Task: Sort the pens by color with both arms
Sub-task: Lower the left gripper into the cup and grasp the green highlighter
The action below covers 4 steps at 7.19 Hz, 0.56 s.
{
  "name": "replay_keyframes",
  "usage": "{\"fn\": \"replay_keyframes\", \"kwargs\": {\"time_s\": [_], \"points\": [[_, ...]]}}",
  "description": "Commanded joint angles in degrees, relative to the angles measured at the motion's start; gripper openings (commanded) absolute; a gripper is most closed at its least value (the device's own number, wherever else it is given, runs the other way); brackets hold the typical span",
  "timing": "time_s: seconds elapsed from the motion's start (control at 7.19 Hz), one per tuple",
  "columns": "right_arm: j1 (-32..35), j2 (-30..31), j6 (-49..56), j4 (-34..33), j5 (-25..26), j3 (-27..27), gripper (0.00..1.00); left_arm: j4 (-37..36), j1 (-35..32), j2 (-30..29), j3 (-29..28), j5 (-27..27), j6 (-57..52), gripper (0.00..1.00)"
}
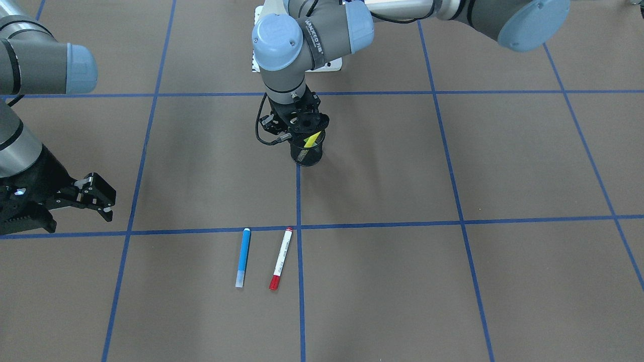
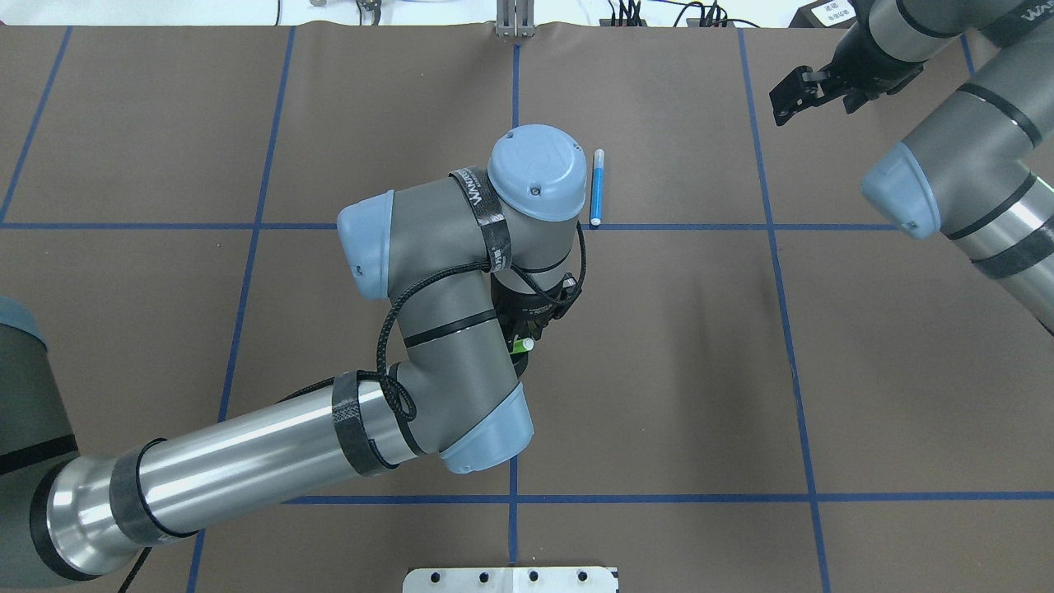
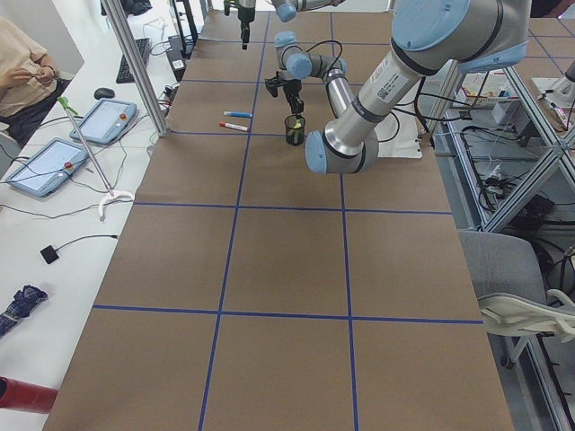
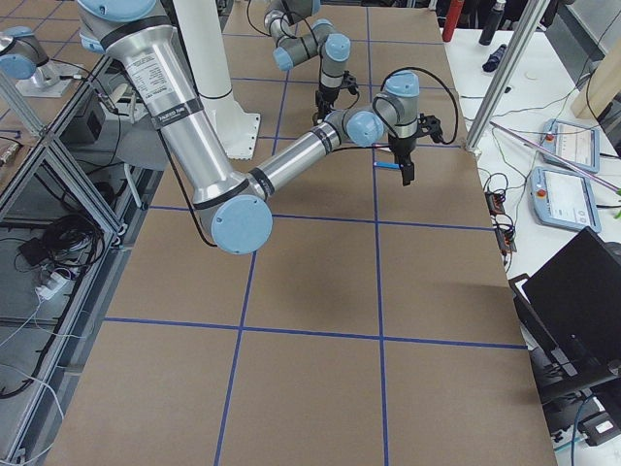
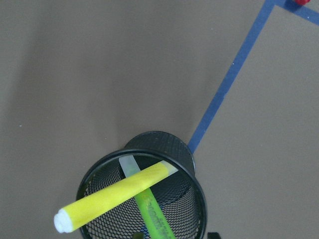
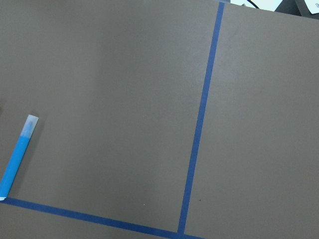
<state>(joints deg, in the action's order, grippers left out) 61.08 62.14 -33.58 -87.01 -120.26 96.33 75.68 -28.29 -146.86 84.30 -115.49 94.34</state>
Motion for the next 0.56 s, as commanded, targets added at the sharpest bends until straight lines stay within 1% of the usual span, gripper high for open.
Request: {"fn": "replay_keyframes", "kwargs": {"time_s": [0.0,0.28,0.42], "points": [[0.00,0.00,0.00,-0.09,0.03,0.09,1.00,-0.01,0.07,0.00,-0.02,0.00,0.05,0.38],[0.00,0.00,0.00,-0.17,0.03,0.09,1.00,-0.10,0.25,0.00,0.25,0.00,0.14,0.34],[0.00,0.00,0.00,-0.17,0.03,0.09,1.00,-0.19,0.51,0.08,0.59,0.08,0.14,0.34]]}}
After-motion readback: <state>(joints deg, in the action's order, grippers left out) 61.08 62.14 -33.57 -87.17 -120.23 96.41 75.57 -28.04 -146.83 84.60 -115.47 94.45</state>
